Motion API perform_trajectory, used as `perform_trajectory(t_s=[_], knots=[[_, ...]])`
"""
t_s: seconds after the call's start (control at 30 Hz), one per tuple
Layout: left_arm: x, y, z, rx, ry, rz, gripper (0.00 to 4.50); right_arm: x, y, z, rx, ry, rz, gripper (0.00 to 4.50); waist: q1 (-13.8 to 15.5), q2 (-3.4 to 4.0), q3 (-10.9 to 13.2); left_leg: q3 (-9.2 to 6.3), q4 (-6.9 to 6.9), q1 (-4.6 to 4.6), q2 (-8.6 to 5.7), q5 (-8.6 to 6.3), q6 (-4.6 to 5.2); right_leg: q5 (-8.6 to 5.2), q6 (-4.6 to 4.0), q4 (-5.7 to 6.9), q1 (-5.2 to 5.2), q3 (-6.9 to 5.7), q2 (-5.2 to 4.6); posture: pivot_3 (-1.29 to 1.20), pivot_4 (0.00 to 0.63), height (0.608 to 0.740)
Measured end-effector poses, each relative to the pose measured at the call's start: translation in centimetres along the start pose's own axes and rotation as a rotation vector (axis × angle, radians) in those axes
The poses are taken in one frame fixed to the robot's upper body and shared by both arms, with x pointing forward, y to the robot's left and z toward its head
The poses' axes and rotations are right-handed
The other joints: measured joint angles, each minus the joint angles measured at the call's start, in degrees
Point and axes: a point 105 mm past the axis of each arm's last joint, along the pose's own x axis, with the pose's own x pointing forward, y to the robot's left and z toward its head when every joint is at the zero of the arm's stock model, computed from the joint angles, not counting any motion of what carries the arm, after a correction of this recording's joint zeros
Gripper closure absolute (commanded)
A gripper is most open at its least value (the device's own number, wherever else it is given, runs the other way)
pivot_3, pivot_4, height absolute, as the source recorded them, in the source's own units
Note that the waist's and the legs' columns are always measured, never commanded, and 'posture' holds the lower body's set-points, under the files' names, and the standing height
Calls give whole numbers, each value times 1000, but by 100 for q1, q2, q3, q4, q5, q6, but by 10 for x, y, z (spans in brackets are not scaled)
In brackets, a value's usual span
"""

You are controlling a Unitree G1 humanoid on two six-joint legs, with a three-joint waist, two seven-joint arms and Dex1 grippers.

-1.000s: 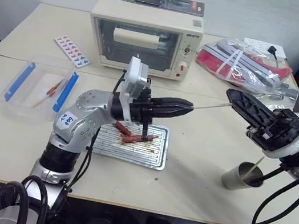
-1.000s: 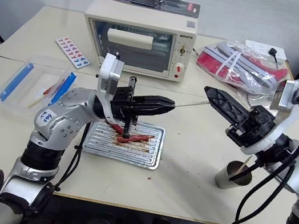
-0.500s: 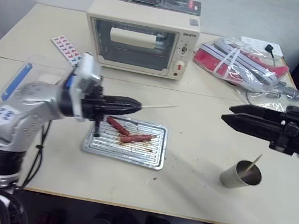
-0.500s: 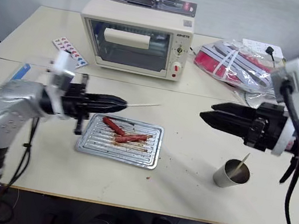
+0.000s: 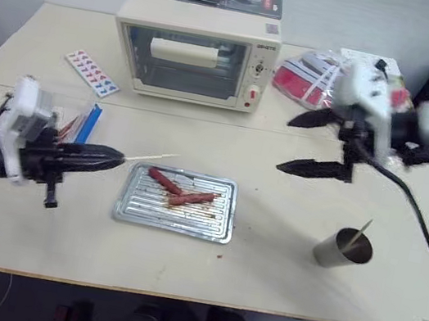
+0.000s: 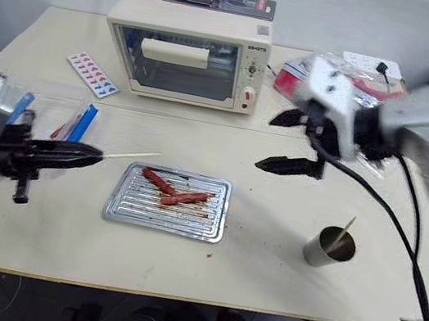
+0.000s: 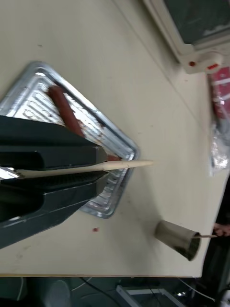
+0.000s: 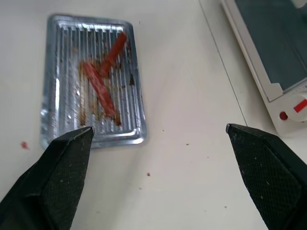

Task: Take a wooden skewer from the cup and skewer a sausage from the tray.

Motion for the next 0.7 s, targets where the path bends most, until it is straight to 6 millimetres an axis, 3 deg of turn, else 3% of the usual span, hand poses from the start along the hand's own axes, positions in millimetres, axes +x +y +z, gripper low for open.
perform_trajectory(t_s=[0.1,0.37,0.47,0.63,0.7], knots=[[-11,-6,-6,-7,28,34,4500,29,3,-3,-59,32,101,24,-37,0,0,-5,-1,-10,0,0,-1,0,-1,3,-10,-4,-1,0,150,740],[-25,-20,-18,-32,85,70,4500,74,7,5,-160,33,181,24,-89,2,1,-5,4,-15,-6,1,-3,0,-1,11,-18,-5,-5,0,150,740],[-25,-23,-19,-30,94,70,4500,92,13,6,-167,32,207,576,-96,2,1,-5,4,-16,-6,3,-8,-2,-4,44,-27,-6,-5,0,150,740],[-24,-24,-17,-21,88,78,4500,120,34,3,-153,27,277,1893,-98,2,1,-3,5,-16,-7,3,-8,-2,-5,58,-35,-5,-5,0,150,740],[-24,-23,-17,-19,87,86,4500,126,41,5,-153,21,290,1893,-97,2,1,-3,6,-17,-8,3,-8,-2,-5,63,-39,-6,-6,0,150,740]])
